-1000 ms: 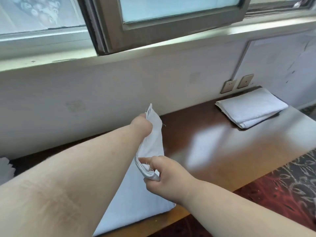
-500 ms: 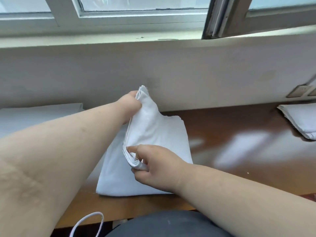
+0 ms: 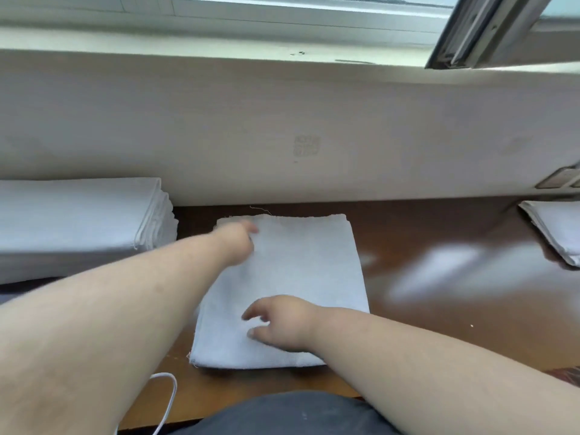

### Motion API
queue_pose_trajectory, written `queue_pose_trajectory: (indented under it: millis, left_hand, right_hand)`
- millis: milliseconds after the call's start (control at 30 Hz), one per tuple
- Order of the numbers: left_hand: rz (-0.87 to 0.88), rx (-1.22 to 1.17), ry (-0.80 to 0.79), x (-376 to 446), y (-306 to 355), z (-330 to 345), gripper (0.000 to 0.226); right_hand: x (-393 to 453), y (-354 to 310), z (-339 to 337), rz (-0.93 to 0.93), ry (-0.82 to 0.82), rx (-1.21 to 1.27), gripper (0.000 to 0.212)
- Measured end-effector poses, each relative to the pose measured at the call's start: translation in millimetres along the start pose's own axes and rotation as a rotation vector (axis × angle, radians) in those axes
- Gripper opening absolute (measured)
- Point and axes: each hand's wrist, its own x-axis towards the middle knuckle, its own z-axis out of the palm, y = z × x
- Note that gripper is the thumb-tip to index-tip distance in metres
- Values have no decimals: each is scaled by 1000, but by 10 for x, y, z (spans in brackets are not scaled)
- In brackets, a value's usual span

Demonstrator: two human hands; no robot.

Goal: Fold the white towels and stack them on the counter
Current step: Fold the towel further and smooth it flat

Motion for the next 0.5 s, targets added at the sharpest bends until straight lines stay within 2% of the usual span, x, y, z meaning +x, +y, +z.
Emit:
queue_pose_trajectory:
  millis: [100,167,233,333,400,500]
  left_hand:
    - [-11,-17,-250,-292,-11,409,33]
    - [-87,-35,-417,-480,-33,617,34]
    - [-151,26,-511,-593,-28,757,46]
    - [-134,326,-490,-656,49,890,72]
    - [-132,456,-474,-680,128,970,80]
    - [-149,571,-456,-701,235,1041,76]
  right_hand:
    - [7,457,-263,113,258,-19,38]
    - [-31,820,-449,202,301,-146,40]
    - [-91,1143,-559,273,168,-310,48]
    - [-175,1409,-533,304,-32,-460,63]
    - [-227,1471,-478,320,-47,-431,69]
    - [-299,1470,-441,351,-56,-401,72]
